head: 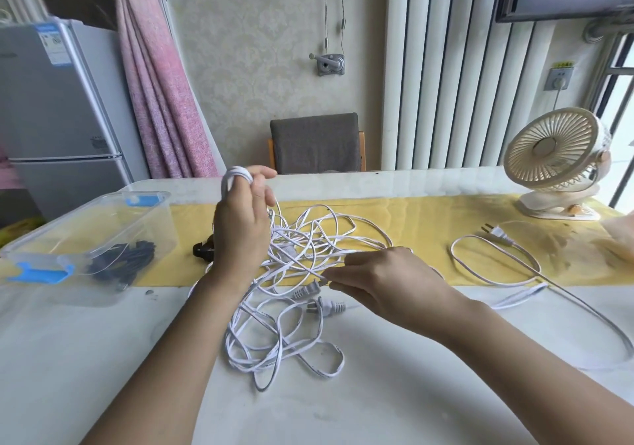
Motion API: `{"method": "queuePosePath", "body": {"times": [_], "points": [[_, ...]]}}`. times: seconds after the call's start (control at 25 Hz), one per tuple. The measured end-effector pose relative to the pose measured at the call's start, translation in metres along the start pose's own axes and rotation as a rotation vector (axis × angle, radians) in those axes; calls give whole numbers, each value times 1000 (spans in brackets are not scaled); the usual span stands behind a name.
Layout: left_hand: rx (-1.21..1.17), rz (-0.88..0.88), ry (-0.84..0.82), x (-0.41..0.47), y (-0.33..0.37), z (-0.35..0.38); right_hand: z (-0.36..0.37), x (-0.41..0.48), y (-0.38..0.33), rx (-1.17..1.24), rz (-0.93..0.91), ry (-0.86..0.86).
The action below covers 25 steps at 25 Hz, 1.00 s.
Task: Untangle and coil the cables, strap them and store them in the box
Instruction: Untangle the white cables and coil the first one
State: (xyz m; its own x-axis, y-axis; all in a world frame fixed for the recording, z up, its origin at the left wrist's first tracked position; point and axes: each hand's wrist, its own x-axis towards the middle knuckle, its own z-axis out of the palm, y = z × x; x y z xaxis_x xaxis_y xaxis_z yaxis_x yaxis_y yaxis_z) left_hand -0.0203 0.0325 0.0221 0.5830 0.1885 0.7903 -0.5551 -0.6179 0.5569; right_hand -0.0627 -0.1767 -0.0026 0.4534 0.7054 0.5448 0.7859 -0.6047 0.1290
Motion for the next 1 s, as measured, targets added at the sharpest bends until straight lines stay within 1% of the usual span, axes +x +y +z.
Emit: {"method": "queuePosePath", "body": {"times": [0.04, 0.12, 0.24, 0.36, 0.44, 0.56, 0.68, 0.76, 0.84, 1.0], "points": [[130, 86, -47, -3, 0, 1, -3, 0, 0, 7, -18, 32], [275, 148, -160, -5, 0, 2, -10, -1, 0, 6, -49, 107], [301, 181, -343, -7, 2, 0, -21, 0, -1, -15, -54, 241], [323, 80, -440, -6, 11, 2, -29, -1, 13, 66, 35, 426], [342, 47, -485, -8, 19, 3, -33, -5, 29, 99, 118, 498], [323, 52, -603, -14, 30, 4, -41, -15, 52, -38, 203, 524], [307, -34, -711, -15, 35, 3, -53, -24, 69, -192, 274, 578], [234, -145, -738, -14, 36, 3, -55, -27, 75, -234, 327, 636], [80, -292, -828, -14, 40, 2, -54, -28, 76, -264, 364, 686], [-431, -616, -1176, -14, 51, -4, -52, -29, 81, -288, 402, 730]]}}
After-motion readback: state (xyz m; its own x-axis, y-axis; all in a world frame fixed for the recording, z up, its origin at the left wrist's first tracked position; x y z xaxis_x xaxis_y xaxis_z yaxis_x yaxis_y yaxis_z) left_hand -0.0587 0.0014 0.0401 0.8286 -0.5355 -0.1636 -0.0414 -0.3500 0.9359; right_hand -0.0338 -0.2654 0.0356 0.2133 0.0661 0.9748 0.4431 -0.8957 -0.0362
